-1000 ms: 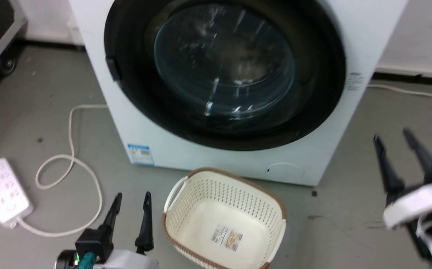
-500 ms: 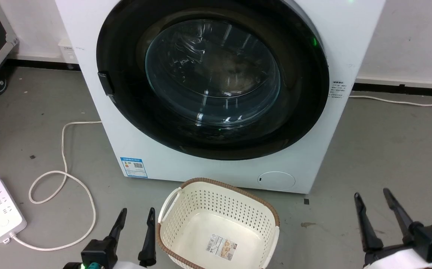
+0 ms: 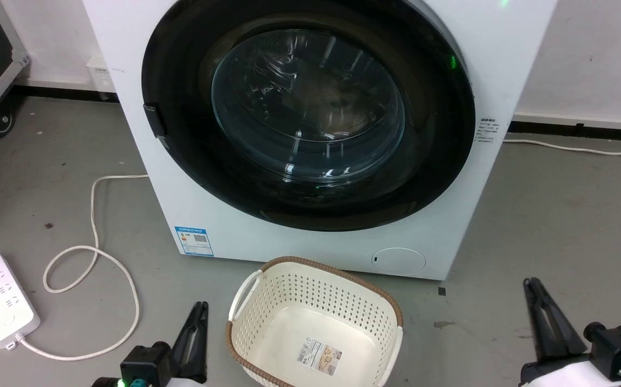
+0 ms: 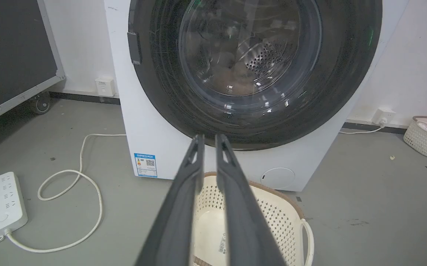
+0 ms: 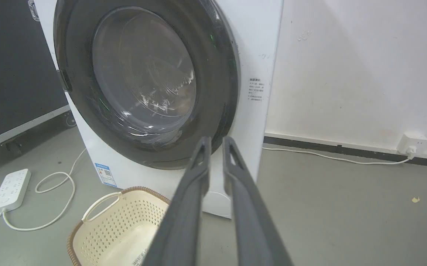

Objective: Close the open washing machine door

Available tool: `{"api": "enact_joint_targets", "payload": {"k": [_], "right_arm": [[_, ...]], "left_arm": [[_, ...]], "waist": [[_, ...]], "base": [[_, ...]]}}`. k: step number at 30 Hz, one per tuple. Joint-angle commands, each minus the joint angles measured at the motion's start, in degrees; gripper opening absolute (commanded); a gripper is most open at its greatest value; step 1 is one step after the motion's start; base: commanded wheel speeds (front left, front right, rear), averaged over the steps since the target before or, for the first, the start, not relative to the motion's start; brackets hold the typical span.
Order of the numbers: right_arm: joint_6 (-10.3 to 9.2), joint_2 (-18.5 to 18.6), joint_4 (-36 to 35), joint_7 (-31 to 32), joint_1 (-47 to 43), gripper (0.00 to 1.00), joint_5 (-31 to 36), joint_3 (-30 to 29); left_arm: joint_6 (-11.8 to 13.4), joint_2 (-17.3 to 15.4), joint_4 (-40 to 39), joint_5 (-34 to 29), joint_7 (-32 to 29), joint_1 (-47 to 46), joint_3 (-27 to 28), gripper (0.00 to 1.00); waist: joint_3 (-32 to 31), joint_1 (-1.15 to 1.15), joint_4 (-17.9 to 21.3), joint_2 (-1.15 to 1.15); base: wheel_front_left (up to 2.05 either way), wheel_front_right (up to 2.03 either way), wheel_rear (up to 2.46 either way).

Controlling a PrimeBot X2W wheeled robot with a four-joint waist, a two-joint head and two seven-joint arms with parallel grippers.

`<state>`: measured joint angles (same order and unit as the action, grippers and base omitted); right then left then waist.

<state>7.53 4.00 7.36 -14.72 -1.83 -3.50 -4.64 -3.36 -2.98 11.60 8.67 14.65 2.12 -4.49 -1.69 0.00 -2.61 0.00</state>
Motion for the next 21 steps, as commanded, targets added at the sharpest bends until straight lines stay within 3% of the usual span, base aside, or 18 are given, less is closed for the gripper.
{"api": "enact_joint_targets", "payload": {"k": [1, 21], "right_arm": [[0.0, 0.0, -0.1, 0.2, 0.0, 0.0, 0.0, 0.1], [-0.01, -0.2, -1.2, 2.4, 0.3, 0.0, 0.6, 0.8]], "left_arm": [[0.0, 0.0, -0.2, -0.1, -0.2, 0.0, 0.1, 0.0], [0.6, 0.0, -1.9, -1.4, -2.4, -0.4, 0.8, 0.0]], "waist": [[0.0, 0.0, 0.0, 0.0], [0.3, 0.0, 0.4, 0.0]], "base": [[0.0, 0.0, 0.0], [0.0, 0.0, 0.0]]}}
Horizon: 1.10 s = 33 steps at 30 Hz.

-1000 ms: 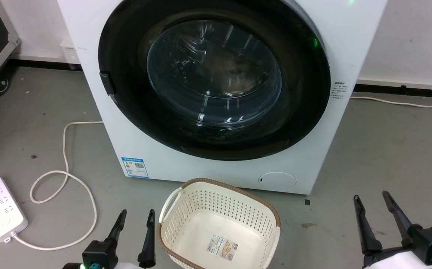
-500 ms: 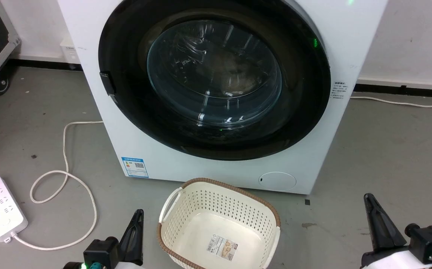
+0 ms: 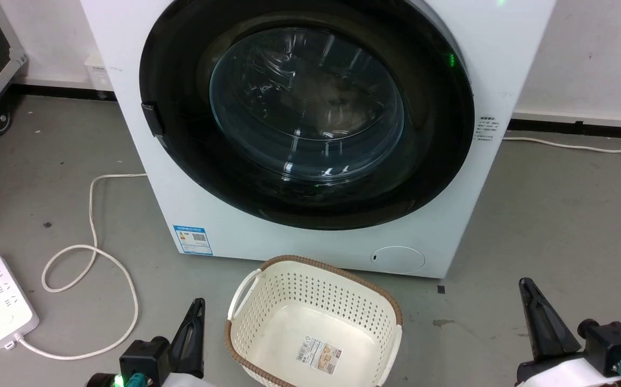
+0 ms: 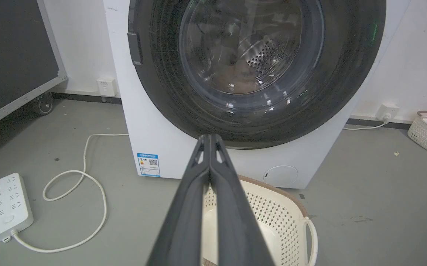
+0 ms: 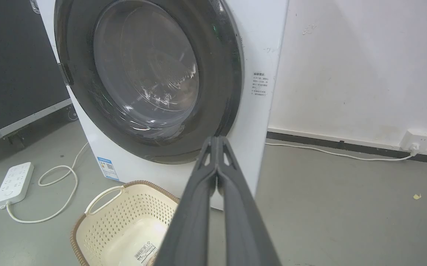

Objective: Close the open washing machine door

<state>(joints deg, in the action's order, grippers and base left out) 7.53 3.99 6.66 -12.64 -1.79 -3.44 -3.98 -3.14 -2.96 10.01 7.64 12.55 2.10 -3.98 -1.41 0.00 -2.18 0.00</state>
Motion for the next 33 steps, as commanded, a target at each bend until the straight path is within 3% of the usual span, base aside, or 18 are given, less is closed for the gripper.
{"api": "enact_joint_targets", "payload": {"k": [1, 33], "right_arm": [[-0.01, -0.2, -0.6, 0.5, 0.3, 0.0, 0.6, 0.2], [-0.02, -0.5, -2.8, 5.0, 0.8, 0.0, 1.6, 1.6]], "left_arm": [[0.4, 0.0, -0.4, -0.5, -0.5, -0.4, 0.3, 0.0], [1.4, 0.0, -4.0, -3.1, -4.9, -1.0, 1.6, 0.0]], "waist": [[0.0, 0.0, 0.0, 0.0], [0.5, 0.0, 0.8, 0.0]], "base": [[0.0, 0.0, 0.0], [0.0, 0.0, 0.0]]}}
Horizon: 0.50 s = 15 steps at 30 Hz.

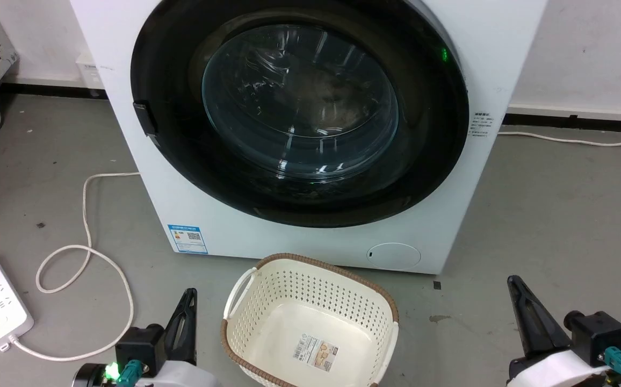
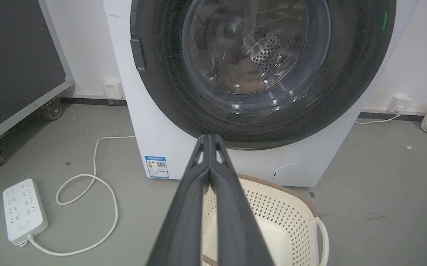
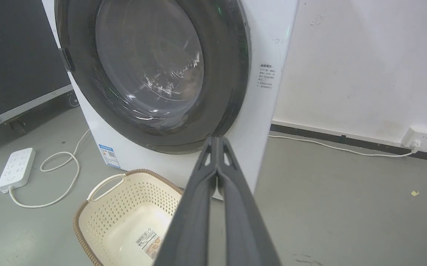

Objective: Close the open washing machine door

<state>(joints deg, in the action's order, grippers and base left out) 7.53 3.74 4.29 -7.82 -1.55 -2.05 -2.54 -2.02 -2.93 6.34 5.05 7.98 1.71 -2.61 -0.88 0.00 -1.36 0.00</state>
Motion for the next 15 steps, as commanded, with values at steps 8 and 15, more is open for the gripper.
{"api": "enact_joint_targets", "payload": {"k": [8, 15], "right_arm": [[-0.02, -0.3, -0.9, 1.1, 0.7, 0.0, 0.4, 0.4], [-0.03, -0.4, -1.3, 1.9, 0.8, 0.0, 0.6, 0.7]], "left_arm": [[0.5, 0.0, -1.0, -1.1, -1.3, -0.7, 0.6, 0.0], [0.7, 0.0, -1.7, -1.6, -2.1, -0.9, 0.8, 0.0]], "waist": [[0.1, 0.0, 0.2, 0.0], [0.2, 0.0, 0.3, 0.0]], "base": [[0.0, 0.0, 0.0], [0.0, 0.0, 0.0]]}}
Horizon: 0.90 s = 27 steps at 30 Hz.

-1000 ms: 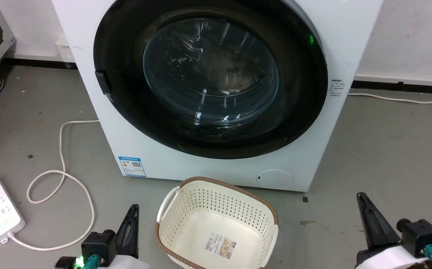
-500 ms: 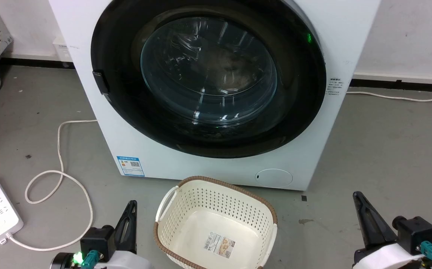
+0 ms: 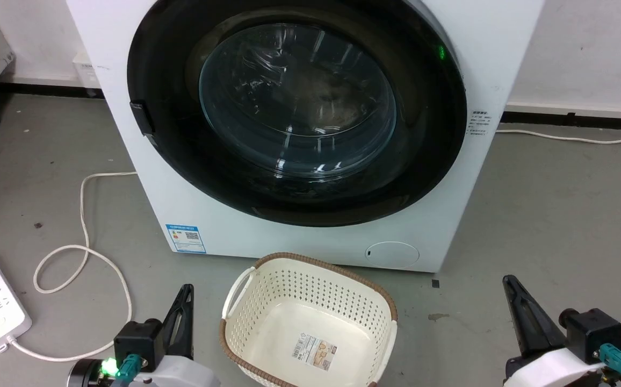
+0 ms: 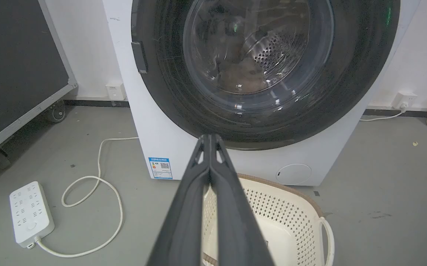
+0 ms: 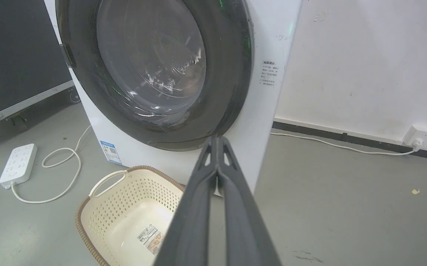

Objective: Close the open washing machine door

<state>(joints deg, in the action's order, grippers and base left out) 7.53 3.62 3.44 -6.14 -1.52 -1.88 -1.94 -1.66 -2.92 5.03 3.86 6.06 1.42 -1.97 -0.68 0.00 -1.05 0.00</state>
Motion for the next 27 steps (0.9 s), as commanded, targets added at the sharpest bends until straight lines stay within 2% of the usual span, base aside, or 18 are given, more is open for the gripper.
{"api": "enact_joint_targets", "payload": {"k": [1, 27], "right_arm": [[-0.03, -0.3, -0.5, 0.3, 0.8, 0.0, 0.5, 0.1], [-0.03, -0.5, -2.1, 3.4, 1.2, 0.0, 1.2, 1.1]], "left_arm": [[0.3, 0.0, -0.5, -0.4, -0.3, -0.6, 0.2, 0.0], [1.0, 0.0, -2.9, -2.3, -3.3, -1.0, 1.1, 0.0]], "waist": [[0.0, 0.0, 0.0, 0.0], [0.4, 0.0, 0.6, 0.0]], "base": [[0.0, 0.0, 0.0], [0.0, 0.0, 0.0]]}}
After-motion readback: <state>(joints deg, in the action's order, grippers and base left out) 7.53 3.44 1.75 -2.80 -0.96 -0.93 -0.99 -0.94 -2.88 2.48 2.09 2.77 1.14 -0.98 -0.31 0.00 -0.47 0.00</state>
